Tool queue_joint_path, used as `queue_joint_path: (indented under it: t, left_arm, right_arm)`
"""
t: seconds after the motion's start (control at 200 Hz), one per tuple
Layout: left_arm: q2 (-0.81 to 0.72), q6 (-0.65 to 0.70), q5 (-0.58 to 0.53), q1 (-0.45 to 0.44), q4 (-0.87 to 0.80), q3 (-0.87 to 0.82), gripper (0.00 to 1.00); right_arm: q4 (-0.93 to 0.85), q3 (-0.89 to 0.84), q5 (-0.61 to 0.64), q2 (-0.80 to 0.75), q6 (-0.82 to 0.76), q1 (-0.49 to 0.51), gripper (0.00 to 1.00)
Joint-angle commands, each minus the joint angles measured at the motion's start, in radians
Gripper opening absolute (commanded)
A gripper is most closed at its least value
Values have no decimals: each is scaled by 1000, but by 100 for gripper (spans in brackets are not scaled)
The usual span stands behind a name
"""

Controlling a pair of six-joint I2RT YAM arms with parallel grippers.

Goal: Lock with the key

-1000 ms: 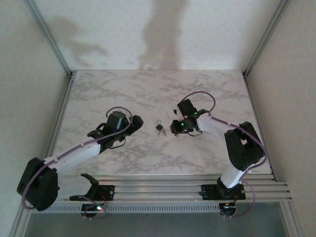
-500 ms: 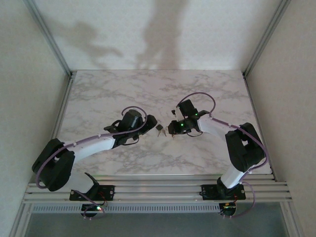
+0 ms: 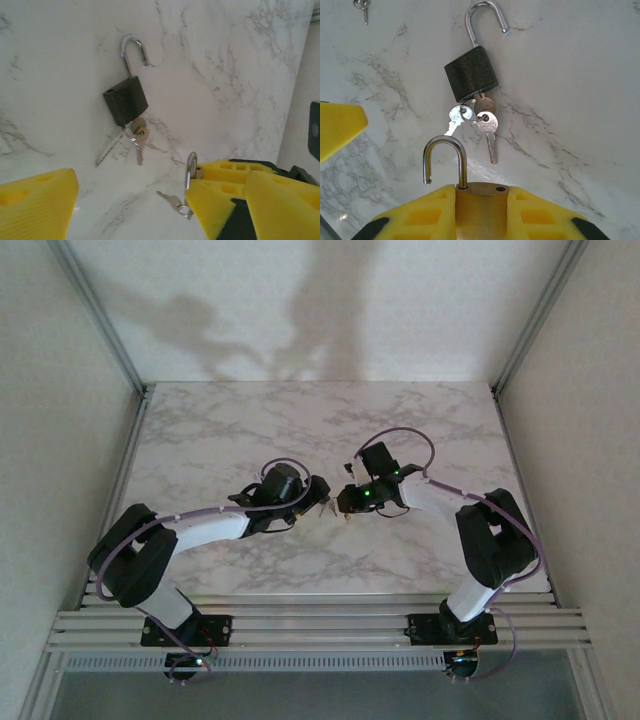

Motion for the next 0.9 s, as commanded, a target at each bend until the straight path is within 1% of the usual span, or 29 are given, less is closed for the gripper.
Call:
queue_joint_path:
  t: [0.0, 0.325, 0.38, 0.466, 0.556, 0.896]
  left_arm:
    - [26, -17, 14, -22, 46, 35, 81]
    - [79, -25, 26, -43, 55, 69, 67]
    - [83, -28, 28, -45, 60, 68, 66]
    - [89, -29, 31, -48, 66, 69, 60]
    - [93, -34, 30, -48, 70, 69, 55]
    - [118, -46, 31, -48, 85, 73, 45]
  right_arm:
    - [9, -11, -27, -25, -16, 9, 23]
    - [10, -11, -39, -27, -17, 9, 23]
    - [11, -11, -43, -27, -16, 10, 22]
    - [11, -12, -47, -28, -16, 11, 22]
    - [14, -14, -58, -31, -16, 11, 22]
    - [12, -13, -72, -31, -17, 13, 21]
